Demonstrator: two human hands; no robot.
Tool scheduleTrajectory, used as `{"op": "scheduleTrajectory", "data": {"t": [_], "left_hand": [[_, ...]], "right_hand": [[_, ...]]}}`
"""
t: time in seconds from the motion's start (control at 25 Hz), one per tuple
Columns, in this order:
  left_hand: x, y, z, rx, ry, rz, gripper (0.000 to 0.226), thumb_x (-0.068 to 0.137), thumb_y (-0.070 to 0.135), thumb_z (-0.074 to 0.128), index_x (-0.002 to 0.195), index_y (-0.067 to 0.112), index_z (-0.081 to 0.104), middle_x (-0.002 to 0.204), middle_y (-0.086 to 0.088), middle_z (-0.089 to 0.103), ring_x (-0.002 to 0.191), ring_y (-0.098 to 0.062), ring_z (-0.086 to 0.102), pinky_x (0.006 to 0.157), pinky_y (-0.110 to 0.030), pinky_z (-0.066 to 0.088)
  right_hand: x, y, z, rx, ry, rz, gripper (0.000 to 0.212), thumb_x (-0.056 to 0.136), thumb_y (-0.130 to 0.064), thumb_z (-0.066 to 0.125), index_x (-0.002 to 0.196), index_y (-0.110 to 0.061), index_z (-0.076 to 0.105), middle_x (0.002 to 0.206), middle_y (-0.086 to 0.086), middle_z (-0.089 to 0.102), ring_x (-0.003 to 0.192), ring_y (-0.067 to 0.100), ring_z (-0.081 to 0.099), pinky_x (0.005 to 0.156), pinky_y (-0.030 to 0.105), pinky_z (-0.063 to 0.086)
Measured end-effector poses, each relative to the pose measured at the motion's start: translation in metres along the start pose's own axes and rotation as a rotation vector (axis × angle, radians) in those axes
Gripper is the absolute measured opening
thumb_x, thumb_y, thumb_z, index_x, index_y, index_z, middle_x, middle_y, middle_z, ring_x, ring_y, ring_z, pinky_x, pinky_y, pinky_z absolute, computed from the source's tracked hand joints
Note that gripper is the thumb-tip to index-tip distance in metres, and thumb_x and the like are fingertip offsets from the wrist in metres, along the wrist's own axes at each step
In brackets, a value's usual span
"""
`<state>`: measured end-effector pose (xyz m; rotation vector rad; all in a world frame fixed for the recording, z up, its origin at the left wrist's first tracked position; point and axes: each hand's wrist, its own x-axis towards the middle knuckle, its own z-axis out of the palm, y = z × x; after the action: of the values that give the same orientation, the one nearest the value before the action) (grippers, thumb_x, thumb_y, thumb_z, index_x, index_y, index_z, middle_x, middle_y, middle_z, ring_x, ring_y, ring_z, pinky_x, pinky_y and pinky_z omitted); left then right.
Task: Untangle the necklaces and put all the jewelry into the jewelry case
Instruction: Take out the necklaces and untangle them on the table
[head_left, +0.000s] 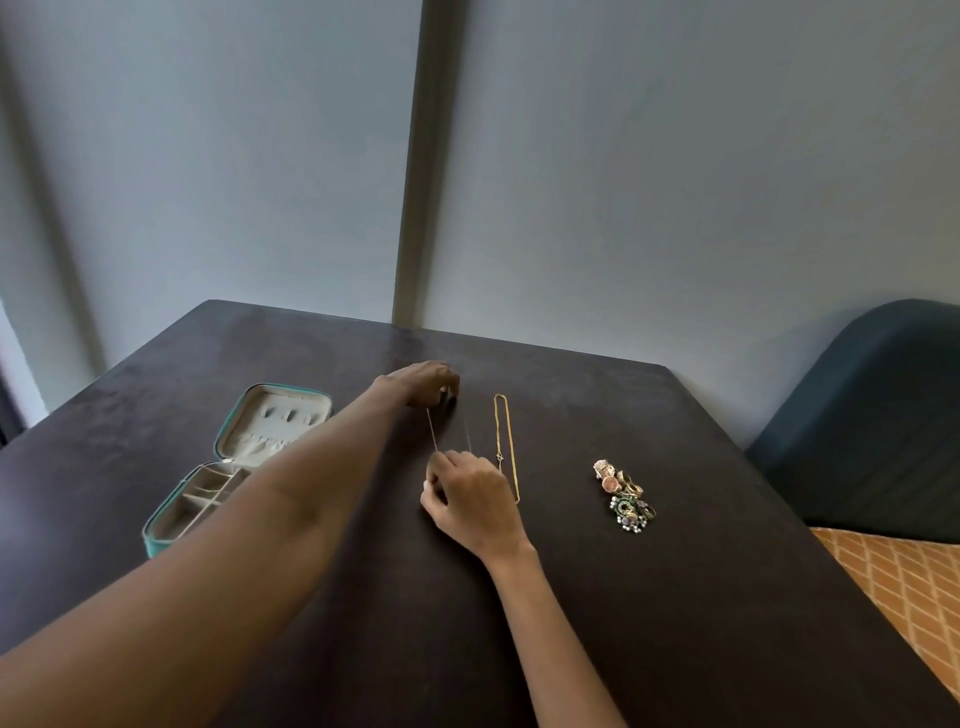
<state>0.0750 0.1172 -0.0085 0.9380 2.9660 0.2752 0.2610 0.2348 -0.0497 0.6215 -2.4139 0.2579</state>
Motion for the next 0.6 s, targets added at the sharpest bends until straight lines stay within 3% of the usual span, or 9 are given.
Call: {"op": "scheduleTrajectory", "data": {"t": [0.16, 0.32, 0.44, 0.6], "left_hand": [[0.014, 0.003, 0.003, -0.012, 0.014, 0.020, 0.032, 0.086, -0.001, 0.047, 0.110, 0.012, 0.063, 0.116, -0.009, 0.055, 0.108, -0.026, 0.055, 0.084, -0.027, 0.041], [0.012, 0.001, 0.007, -0.038, 0.066, 0.031, 0.033, 0.086, 0.001, 0.047, 0.112, 0.012, 0.064, 0.116, -0.011, 0.055, 0.109, -0.028, 0.055, 0.089, -0.031, 0.042], [0.010, 0.001, 0.006, -0.033, 0.047, 0.029, 0.034, 0.086, 0.001, 0.048, 0.114, 0.012, 0.064, 0.118, -0.012, 0.055, 0.111, -0.028, 0.054, 0.093, -0.032, 0.042], [0.008, 0.003, 0.004, -0.041, 0.020, -0.007, 0.035, 0.086, 0.002, 0.048, 0.116, 0.014, 0.063, 0.119, -0.010, 0.054, 0.113, -0.026, 0.053, 0.091, -0.032, 0.042]], "right_hand": [[0.006, 0.001, 0.009, 0.009, -0.021, -0.024, 0.016, 0.067, -0.008, 0.065, 0.077, -0.015, 0.055, 0.068, -0.002, 0.058, 0.062, 0.017, 0.056, 0.056, 0.027, 0.048], [0.008, -0.002, 0.003, -0.006, 0.033, 0.013, 0.022, 0.067, 0.002, 0.062, 0.081, -0.013, 0.057, 0.066, 0.000, 0.059, 0.060, 0.017, 0.058, 0.052, 0.026, 0.050], [0.004, 0.000, -0.004, 0.087, 0.156, 0.178, 0.022, 0.079, 0.004, 0.046, 0.087, -0.011, 0.059, 0.074, 0.003, 0.061, 0.065, 0.016, 0.060, 0.056, 0.022, 0.051], [0.004, 0.009, -0.007, 0.091, 0.261, 0.416, 0.044, 0.079, 0.002, 0.029, 0.081, -0.017, 0.068, 0.079, 0.000, 0.058, 0.077, 0.019, 0.055, 0.062, 0.027, 0.049]]}}
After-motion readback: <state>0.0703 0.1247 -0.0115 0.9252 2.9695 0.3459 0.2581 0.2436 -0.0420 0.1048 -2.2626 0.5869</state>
